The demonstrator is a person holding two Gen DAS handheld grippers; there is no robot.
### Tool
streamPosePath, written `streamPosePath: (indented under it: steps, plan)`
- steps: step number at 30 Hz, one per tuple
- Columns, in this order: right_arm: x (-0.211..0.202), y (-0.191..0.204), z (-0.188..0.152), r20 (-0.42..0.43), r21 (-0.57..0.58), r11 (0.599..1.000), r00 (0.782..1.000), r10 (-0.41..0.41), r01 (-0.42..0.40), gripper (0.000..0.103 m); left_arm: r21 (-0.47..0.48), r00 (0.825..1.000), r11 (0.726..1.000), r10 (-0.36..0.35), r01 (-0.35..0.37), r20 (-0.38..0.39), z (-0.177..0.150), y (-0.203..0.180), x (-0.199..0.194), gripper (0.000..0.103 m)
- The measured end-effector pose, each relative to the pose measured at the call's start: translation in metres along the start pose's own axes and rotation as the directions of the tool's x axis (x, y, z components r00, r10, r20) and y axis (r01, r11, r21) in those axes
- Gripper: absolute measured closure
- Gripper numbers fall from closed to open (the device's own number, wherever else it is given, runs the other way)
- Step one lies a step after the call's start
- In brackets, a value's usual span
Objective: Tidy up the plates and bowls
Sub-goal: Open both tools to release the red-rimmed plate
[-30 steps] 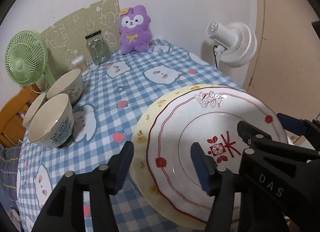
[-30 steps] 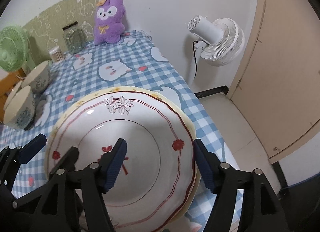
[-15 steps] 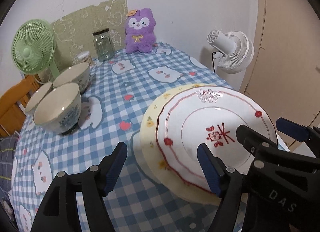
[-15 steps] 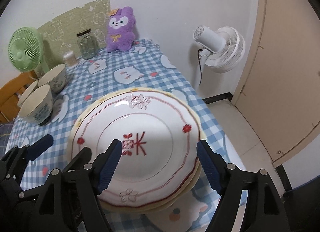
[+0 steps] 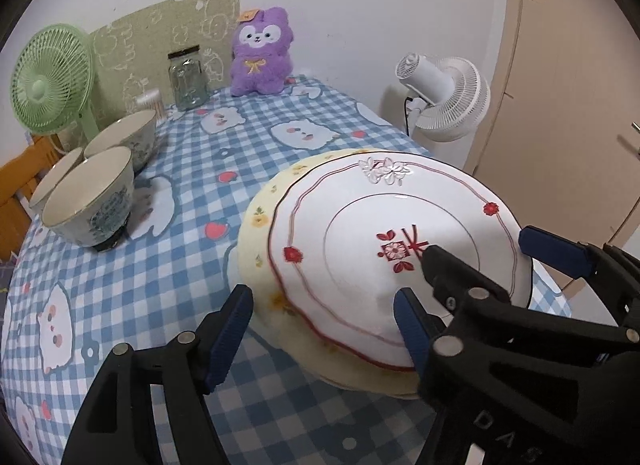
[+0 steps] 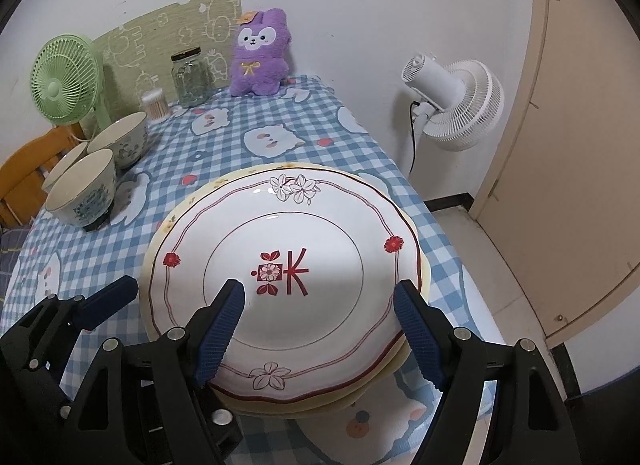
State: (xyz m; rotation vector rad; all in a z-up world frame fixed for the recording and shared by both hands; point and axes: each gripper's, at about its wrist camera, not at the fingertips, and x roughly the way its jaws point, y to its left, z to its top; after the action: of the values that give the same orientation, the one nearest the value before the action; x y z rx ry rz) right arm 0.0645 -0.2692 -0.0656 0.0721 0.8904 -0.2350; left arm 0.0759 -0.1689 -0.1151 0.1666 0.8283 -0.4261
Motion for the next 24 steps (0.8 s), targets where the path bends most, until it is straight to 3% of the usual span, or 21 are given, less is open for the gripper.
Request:
streamPosePath:
  steps: [3, 15, 24]
  plan:
    - [0.000, -0.003, 0.001, 0.007, 0.006, 1.000, 1.000, 0.003, -0.003, 0.023, -0.001, 0.999, 0.999, -0.034, 0.034, -0.008, 0.002, -0.007, -0.001, 0.028]
    - [0.008, -0.022, 0.000, -0.008, 0.048, 0.999, 1.000, 0.015, -0.015, 0.021, -0.015, 1.000, 1.000, 0.018, -0.018, -0.008, 0.006, -0.016, 0.006, 0.025]
    - [0.008, -0.023, 0.002, -0.015, 0.055, 0.998, 1.000, 0.014, -0.013, 0.021, -0.019, 1.000, 1.000, 0.006, -0.006, -0.011, 0.009, -0.015, 0.006, 0.024]
